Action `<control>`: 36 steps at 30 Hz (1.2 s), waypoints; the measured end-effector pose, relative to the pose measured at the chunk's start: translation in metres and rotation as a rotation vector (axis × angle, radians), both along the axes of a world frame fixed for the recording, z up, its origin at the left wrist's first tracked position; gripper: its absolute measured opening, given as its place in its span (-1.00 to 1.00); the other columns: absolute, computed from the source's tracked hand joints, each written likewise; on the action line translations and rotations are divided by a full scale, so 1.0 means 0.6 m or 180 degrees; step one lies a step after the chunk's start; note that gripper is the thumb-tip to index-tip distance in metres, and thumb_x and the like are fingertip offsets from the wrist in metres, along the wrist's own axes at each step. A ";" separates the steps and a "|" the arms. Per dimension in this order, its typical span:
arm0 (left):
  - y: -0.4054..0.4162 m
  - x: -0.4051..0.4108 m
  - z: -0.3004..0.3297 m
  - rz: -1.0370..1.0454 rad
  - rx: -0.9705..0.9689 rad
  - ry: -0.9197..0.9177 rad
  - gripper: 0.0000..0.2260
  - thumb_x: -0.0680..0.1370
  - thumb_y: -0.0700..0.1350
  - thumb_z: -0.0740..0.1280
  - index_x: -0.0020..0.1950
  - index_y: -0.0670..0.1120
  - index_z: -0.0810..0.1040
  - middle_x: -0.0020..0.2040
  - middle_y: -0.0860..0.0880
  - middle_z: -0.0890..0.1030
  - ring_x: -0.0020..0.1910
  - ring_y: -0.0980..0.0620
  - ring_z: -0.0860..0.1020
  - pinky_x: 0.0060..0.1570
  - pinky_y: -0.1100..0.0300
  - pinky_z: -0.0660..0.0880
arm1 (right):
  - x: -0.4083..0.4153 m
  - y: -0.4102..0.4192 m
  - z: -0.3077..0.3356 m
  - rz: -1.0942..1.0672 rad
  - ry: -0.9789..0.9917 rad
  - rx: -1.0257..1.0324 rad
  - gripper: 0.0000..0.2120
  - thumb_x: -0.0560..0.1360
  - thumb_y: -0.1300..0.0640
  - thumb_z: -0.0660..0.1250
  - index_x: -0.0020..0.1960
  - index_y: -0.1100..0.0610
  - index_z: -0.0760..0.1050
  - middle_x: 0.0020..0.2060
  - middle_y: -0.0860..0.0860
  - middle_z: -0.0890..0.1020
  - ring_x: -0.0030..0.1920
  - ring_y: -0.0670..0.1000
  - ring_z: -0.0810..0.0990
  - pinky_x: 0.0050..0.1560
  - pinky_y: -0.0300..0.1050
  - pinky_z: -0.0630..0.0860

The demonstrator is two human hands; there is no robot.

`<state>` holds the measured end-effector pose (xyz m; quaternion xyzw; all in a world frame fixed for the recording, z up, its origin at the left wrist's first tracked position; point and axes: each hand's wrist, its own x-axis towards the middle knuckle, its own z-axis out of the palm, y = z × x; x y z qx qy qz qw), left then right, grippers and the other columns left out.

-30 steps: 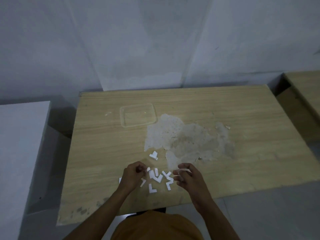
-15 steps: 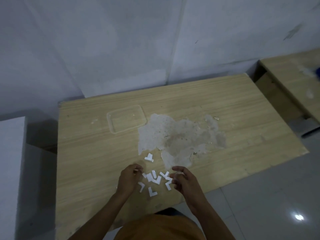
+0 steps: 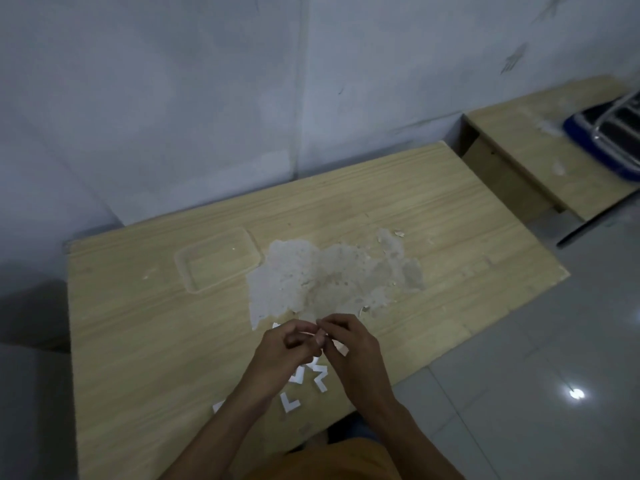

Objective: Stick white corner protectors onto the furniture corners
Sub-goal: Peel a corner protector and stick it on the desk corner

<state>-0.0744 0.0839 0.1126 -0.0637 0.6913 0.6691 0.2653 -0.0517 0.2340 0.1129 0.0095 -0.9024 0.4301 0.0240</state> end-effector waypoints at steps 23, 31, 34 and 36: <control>0.313 -0.235 -0.021 0.0212 -0.0346 0.0162 -0.85 0.50 -0.29 0.38 -0.01 -0.07 0.63 -0.24 -0.06 0.69 -0.18 0.07 0.66 -0.21 0.35 0.56 | -0.229 0.311 -0.038 -0.0651 -0.0754 -0.1372 -0.81 0.50 0.17 0.40 0.04 -0.09 0.53 -0.11 -0.16 0.62 -0.15 -0.22 0.61 -0.20 -0.41 0.51; 0.516 -0.433 -0.027 -0.0245 -0.0475 0.0794 -0.88 0.50 -0.22 0.42 0.01 -0.06 0.62 -0.27 0.01 0.68 -0.18 0.12 0.65 -0.11 0.34 0.54 | -0.404 0.511 -0.061 -0.0931 -0.0198 -0.1279 -0.74 0.47 0.26 0.41 0.10 0.00 0.57 -0.08 -0.08 0.62 -0.16 -0.17 0.62 -0.18 -0.42 0.48; 0.576 -0.506 -0.033 -0.0507 -0.0538 0.1059 -0.85 0.52 -0.14 0.40 0.00 0.10 0.61 -0.24 0.09 0.68 -0.15 0.15 0.65 -0.09 0.32 0.54 | -0.465 0.574 -0.075 -0.1064 0.0039 -0.1246 -0.73 0.46 0.27 0.42 0.10 0.01 0.58 -0.08 -0.09 0.64 -0.14 -0.19 0.63 -0.18 -0.44 0.47; 0.610 -0.553 -0.040 -0.0719 -0.0623 0.1156 -0.84 0.53 -0.10 0.36 0.02 0.17 0.61 -0.21 0.13 0.68 -0.11 0.18 0.65 -0.05 0.31 0.54 | -0.505 0.611 -0.091 -0.1159 0.0128 -0.1138 -0.73 0.45 0.27 0.42 0.11 0.01 0.59 -0.08 -0.10 0.64 -0.12 -0.23 0.62 -0.18 -0.47 0.45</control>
